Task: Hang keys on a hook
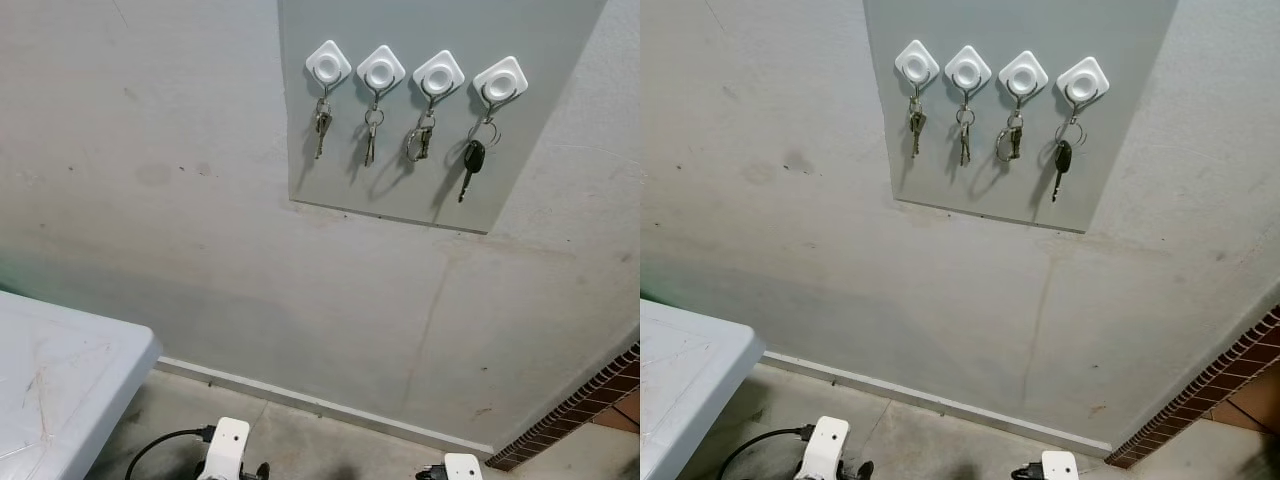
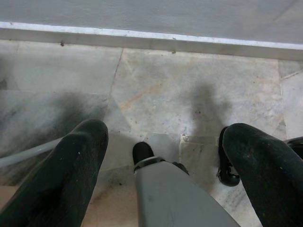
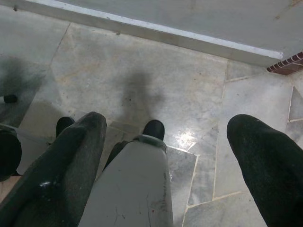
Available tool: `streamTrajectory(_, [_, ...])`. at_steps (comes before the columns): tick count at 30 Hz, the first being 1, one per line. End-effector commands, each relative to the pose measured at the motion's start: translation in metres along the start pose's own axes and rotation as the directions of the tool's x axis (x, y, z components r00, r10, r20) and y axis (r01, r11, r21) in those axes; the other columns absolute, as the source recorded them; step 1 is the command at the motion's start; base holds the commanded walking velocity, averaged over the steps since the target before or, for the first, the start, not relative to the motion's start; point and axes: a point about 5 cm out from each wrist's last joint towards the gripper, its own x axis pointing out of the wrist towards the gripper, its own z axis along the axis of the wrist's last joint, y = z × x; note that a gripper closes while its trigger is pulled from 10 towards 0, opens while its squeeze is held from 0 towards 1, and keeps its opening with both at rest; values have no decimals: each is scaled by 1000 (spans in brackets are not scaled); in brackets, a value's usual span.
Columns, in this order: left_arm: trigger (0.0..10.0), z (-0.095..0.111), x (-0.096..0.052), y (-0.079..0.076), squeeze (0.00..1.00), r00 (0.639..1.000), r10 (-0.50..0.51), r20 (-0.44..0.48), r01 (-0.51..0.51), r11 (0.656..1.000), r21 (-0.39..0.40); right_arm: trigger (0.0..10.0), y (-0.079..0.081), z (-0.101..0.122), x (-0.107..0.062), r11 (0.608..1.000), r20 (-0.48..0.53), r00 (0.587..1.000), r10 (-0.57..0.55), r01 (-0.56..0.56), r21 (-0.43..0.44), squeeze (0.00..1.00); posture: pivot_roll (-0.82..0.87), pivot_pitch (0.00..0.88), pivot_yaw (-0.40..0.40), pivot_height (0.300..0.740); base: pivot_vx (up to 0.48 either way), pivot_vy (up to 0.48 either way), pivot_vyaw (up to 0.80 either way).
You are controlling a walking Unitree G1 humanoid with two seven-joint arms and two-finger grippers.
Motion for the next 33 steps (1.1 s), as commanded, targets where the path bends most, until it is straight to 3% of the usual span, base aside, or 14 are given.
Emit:
streamTrajectory(1, [10000,0,0,2,0,1000,4,0,-4,1000,-9,10000,1,1,1,1000,1,1000,4,-4,11,0,90,0,6,740,0,0,0])
streamTrajectory(16, [10000,1,0,2,0,1000,-2,-5,2,1000,4,10000,-3,-4,-1,999,-15,1000,-14,14,31,0,90,0,11,740,0,0,0])
streamTrajectory(33, [10000,2,1,-1,0,1000,-10,0,10,1000,-20,10000,-3,-4,-1,998,-11,1000,-21,22,65,0,87,2,14,740,0,-435,0])
